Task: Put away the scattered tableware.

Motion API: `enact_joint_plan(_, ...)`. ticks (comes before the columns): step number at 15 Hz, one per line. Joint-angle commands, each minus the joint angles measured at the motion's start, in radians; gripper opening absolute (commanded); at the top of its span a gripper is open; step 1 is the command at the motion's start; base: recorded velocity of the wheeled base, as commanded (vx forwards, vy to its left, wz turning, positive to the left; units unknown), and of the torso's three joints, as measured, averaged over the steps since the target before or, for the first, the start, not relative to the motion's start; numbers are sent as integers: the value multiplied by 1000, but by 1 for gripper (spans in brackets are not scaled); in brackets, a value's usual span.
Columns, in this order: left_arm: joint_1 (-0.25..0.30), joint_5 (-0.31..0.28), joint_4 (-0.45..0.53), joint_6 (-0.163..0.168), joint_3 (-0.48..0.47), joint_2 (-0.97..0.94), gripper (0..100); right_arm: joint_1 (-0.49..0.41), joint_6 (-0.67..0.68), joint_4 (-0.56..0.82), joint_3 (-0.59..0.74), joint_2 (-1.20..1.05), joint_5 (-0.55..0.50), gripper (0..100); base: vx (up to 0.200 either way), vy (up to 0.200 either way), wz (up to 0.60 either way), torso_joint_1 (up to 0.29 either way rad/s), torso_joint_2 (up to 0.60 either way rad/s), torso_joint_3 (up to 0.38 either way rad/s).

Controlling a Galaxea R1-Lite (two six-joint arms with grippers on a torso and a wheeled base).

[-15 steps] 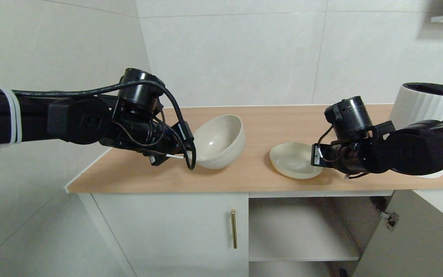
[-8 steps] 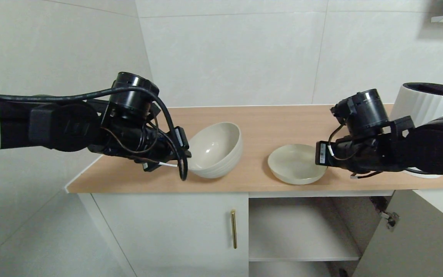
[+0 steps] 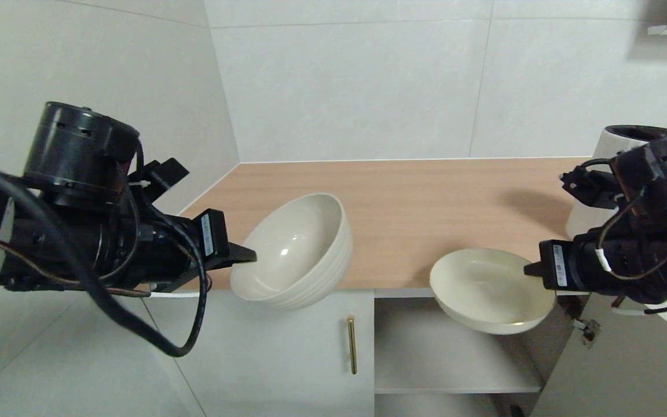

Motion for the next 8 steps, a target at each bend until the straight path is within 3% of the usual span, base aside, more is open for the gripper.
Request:
enact_joint_plan(1, 5, 47, -1, -2, 34, -48, 0, 21, -6, 0, 65, -90, 9, 0, 0, 0, 0, 0, 0, 0)
enact_joint_plan(2, 5, 47, -1, -2, 34, -48, 0, 21, -6, 0, 65, -90, 9, 0, 0, 0, 0, 0, 0, 0)
enact_joint_plan(3, 3, 115, -24, 1, 38, -43, 0, 22, -6, -4, 115, -88, 51, 0, 0, 0, 0, 0, 0, 0)
enact_joint_plan(4, 3, 113, -30, 3, 41, -46, 0, 22, -8, -6, 124, -88, 52, 0, 0, 0, 0, 0, 0, 0)
enact_joint_plan(6, -1, 101, -36, 21, 52, -56, 0, 22, -9, -11, 135, -84, 52, 0, 0, 0, 0, 0, 0, 0)
enact_joint_plan(8, -18, 29, -36, 44, 71, -68, 0, 22, -9, -11, 135, -88, 51, 0, 0, 0, 0, 0, 0, 0)
